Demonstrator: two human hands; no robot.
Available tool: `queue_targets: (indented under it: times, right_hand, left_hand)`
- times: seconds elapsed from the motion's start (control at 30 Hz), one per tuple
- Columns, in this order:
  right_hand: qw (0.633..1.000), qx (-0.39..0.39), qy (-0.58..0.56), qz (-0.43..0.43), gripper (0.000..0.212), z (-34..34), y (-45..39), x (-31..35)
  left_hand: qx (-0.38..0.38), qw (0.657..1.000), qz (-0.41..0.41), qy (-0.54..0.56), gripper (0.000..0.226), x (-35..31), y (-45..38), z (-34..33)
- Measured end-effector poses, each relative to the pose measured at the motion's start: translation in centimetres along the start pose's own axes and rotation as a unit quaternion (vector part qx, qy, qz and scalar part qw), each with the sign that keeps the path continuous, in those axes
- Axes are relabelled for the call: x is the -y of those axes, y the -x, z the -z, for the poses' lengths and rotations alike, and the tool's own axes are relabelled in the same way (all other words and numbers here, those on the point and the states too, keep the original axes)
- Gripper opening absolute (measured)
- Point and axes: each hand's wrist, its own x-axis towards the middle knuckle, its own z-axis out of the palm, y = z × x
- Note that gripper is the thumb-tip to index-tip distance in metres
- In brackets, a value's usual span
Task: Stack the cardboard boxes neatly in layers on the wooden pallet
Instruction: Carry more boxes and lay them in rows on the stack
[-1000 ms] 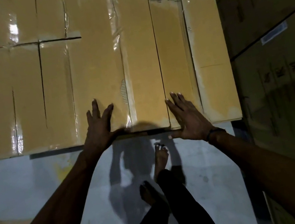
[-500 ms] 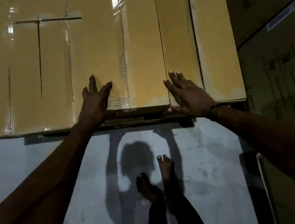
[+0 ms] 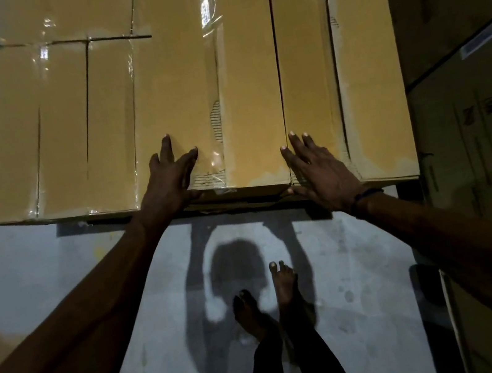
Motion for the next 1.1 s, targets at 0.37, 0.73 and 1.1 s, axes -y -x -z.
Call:
queue_targets:
  times: [0.37,0.73,1.1]
  right_hand:
    - [1.000,-0.006,-0.007,0.003,0.087,-0.5,0.8,0.8]
    - [1.000,-0.015,-0.025,0.001,0.084,-0.3,0.6,0.7]
    - [0.993,0.053,-0.094,-0.043,0.107,3.7,0.9,2.3]
  left_hand:
    - [0.002,1.000,0.012,0.009,0.101,0.3,0.7,-0.8]
    - [0.000,0.999,0.017,0.034,0.107,0.1,0.2,-1.1]
    - [0.118,0.988,0.096,-0.023,0.111,-5.0,1.0,3.4]
